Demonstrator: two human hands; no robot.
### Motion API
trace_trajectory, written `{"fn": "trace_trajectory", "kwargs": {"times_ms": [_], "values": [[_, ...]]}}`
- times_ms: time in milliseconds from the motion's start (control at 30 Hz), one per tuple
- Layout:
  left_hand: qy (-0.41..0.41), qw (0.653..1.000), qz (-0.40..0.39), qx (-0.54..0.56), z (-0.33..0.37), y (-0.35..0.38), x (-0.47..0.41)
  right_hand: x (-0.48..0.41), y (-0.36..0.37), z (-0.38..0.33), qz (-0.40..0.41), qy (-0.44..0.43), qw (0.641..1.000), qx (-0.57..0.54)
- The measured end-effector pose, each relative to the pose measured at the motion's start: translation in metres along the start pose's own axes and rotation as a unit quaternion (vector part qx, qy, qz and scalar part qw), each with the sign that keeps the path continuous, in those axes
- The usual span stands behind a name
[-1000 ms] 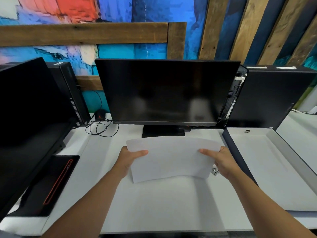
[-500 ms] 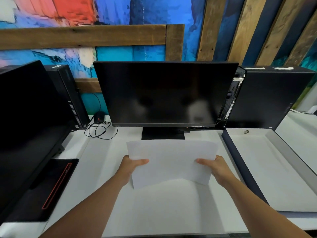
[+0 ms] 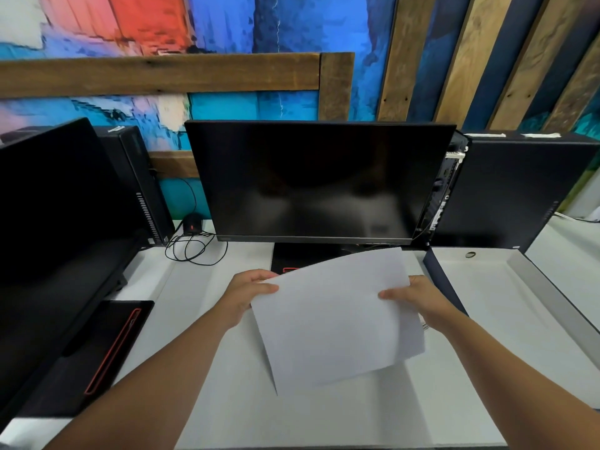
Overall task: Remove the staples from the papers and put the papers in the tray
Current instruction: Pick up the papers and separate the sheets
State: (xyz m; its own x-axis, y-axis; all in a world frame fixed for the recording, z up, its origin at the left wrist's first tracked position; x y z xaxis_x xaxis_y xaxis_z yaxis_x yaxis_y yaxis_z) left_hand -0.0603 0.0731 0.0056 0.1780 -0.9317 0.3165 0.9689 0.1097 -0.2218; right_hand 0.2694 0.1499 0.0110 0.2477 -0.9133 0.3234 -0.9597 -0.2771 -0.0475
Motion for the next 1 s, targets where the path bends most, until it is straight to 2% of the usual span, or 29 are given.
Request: {"fn": "trace_trajectory", "kwargs": {"times_ms": [100,200,333,467,633,700,767,867,1000], "values": [[-0.007,0.993,-0.074,-0.092,0.01,0.007,0.0,-0.002,0.006,-0.013,-0.032,0.01,0.999,0.032],[-0.013,0.972,-0.117,-0.203,0.02,0.017,-0.001,-0.004,0.019,-0.031,-0.066,0.007,0.995,0.077],[0.002,0.958,-0.147,-0.246,0.034,0.04,0.003,-0.005,0.038,-0.046,-0.086,-0.006,0.99,0.115],[0.023,0.964,-0.134,-0.23,0.039,0.052,0.006,-0.008,0.049,-0.053,-0.091,-0.032,0.986,0.138],[0.019,0.983,-0.089,-0.162,0.026,0.035,0.008,-0.013,0.027,-0.049,-0.063,-0.037,0.986,0.149],[0.017,0.992,-0.068,-0.106,0.019,0.025,0.009,-0.01,0.016,-0.048,-0.051,-0.04,0.993,0.097],[0.015,0.998,-0.051,-0.04,0.014,0.017,0.012,-0.006,0.009,-0.045,-0.035,-0.044,0.998,-0.006],[0.009,0.999,-0.029,0.032,0.007,0.015,0.013,0.004,0.018,-0.043,-0.059,-0.053,0.986,-0.145],[0.005,0.998,-0.029,0.061,0.006,0.024,0.015,0.011,0.047,-0.039,-0.104,-0.04,0.976,-0.189]]}}
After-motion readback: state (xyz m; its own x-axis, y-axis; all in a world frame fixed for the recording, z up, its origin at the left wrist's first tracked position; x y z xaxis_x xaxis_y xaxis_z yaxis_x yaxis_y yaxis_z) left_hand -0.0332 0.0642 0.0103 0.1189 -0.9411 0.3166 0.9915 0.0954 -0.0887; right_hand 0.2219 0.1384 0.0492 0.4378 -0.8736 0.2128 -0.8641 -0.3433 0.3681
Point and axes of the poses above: each hand's wrist, its own x-axis away from the middle knuckle, its own y-axis out of the palm, z = x × y, the point moved 8 cm from there along -x, towards the middle knuckle, and after that the axes turned 12 degrees about -x, right-handed, at the moved point
